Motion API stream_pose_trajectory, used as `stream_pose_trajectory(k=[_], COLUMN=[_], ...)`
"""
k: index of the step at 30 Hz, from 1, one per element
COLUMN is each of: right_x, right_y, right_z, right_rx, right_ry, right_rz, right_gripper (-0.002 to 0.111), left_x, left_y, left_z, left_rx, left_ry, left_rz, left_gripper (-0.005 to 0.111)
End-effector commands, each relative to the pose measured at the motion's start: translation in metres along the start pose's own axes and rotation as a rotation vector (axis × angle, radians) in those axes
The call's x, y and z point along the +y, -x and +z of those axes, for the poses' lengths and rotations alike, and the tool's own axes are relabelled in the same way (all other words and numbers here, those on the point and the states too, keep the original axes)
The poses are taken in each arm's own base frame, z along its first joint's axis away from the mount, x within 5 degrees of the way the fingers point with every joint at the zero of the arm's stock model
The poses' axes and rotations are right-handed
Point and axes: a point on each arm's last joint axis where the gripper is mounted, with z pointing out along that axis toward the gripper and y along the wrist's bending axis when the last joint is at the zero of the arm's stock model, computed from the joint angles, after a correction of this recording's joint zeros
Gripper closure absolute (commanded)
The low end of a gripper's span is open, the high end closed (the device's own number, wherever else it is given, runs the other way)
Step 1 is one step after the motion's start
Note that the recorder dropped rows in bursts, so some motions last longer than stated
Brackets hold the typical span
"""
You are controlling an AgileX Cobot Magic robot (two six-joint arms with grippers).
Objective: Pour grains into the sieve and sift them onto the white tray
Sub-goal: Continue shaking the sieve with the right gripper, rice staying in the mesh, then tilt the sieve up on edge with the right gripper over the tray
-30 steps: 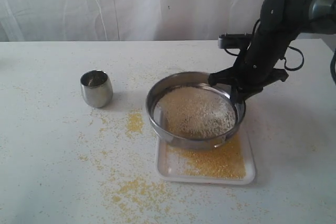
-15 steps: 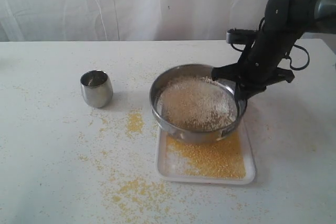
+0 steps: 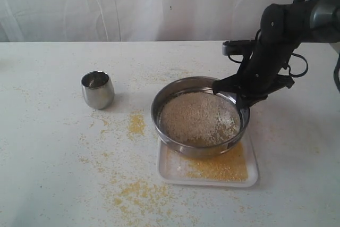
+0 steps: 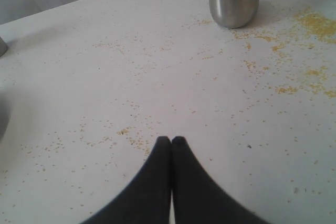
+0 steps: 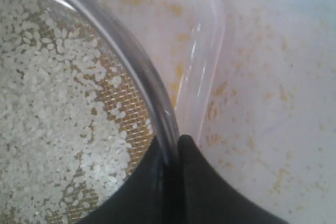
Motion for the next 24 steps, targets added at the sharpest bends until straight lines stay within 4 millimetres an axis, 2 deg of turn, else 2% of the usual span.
stream_pose_trajectory(k=[1, 5, 7, 9, 15, 20, 24], right_x=[0.009, 0.009, 0.008, 0.009, 0.021, 0.017, 0.015], right_y=[-0.011, 0.008, 0.017, 0.017, -0.003, -0.023, -0.031], right_z=[-0.015, -0.016, -0.019, -0.022, -0.026, -0.026, -0.037], right_rx=[0.078, -0.155, -0.257, -0.268, -0.334, -0.462, -0.583], right_ry=[0.049, 0.012, 0.003, 0.018, 0.018, 0.005, 0.013], right_rz=[0.100, -0.084, -0.057, -0.011, -0.059, -0.079, -0.075], right_gripper=[0.108, 0.108, 0.108, 0.108, 0.108, 0.108, 0.108], left_x=[-0.001, -0.001, -0.001, -0.001, -0.001, -0.001, -0.001], left_y=[-0.001, -0.001, -0.001, -0.001, -0.001, -0.001, -0.001], left_z=[0.000, 0.000, 0.000, 0.000, 0.000, 0.000, 0.000], left_rx=[-0.003, -0.003, -0.003, -0.003, -0.003, -0.003, -0.003], left_ry=[-0.010, -0.010, -0.010, -0.010, -0.010, -0.010, -0.010], left_rz=[0.000, 0.000, 0.000, 0.000, 0.000, 0.000, 0.000], left_gripper=[0.107, 0.107, 0.107, 0.107, 0.107, 0.107, 0.107])
